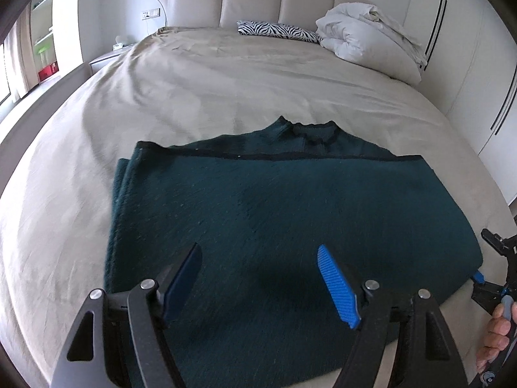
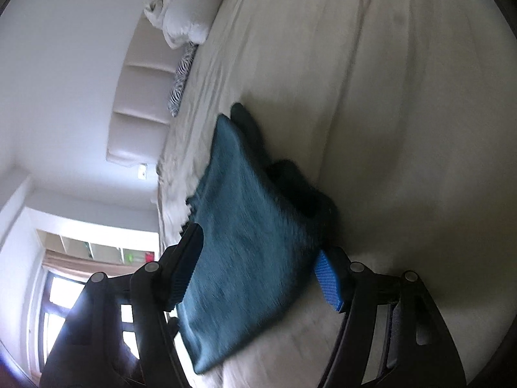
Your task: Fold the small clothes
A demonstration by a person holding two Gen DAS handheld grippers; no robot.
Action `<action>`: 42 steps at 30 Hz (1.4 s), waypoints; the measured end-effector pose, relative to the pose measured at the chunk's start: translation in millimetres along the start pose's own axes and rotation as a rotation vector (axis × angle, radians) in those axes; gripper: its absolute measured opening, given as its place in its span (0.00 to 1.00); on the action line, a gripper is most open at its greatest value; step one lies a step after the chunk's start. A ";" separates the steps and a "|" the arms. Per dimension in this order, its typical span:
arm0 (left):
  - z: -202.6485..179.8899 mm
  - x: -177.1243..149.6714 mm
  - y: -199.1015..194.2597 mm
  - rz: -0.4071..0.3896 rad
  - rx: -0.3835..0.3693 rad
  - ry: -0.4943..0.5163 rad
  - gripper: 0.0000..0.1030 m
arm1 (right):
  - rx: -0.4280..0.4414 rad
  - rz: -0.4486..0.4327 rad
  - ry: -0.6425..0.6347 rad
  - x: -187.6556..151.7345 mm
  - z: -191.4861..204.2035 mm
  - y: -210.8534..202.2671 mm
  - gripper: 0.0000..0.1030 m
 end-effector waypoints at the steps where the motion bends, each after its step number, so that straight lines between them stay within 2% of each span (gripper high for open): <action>1: -1.2 0.2 2.5 0.003 0.002 0.005 0.75 | 0.004 -0.003 0.003 1.0 1.8 -0.2 0.63; 7: -1.9 -11.0 25.3 0.072 0.013 0.009 0.74 | 0.056 -0.008 -0.036 3.2 19.3 11.1 0.63; 13: -2.4 -13.0 30.7 0.077 0.015 0.009 0.78 | 0.028 0.006 -0.059 7.0 17.7 28.3 0.63; 18: -1.6 -12.7 33.1 0.077 0.010 0.010 0.79 | 0.092 -0.039 -0.110 6.8 37.2 24.0 0.63; 20: -1.2 -12.7 34.0 0.077 0.007 0.011 0.79 | 0.052 -0.030 -0.127 4.2 33.0 28.2 0.62; 23: -0.9 -12.3 35.1 0.077 0.004 0.010 0.80 | -0.028 0.003 -0.073 1.1 16.5 34.1 0.53; 28: -1.9 -12.3 37.0 0.079 -0.002 0.007 0.82 | -0.094 0.042 -0.065 -10.6 20.9 36.0 0.55; 32: -1.3 -12.3 37.8 0.081 -0.010 0.007 0.82 | -0.040 0.028 -0.063 -10.6 23.8 40.5 0.56; 35: -1.2 -11.6 38.2 0.084 -0.010 0.009 0.82 | 0.020 -0.025 -0.027 9.6 20.8 45.6 0.56; 39: -1.7 -11.0 39.1 0.086 -0.018 -0.002 0.83 | 0.083 -0.034 -0.008 23.7 26.6 53.7 0.56; 42: -2.3 -10.9 40.0 0.086 -0.023 -0.010 0.84 | 0.070 -0.009 -0.038 21.9 28.4 64.6 0.53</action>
Point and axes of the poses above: each gripper's, at about its wrist camera, not at the fingertips, and y roughly the way its jaws point, z to its left, x to its top, the point moved 9 cm from there along y, roughly the way its jaws point, and after that the axes turned 1 degree about -y, right-handed, at the moved point
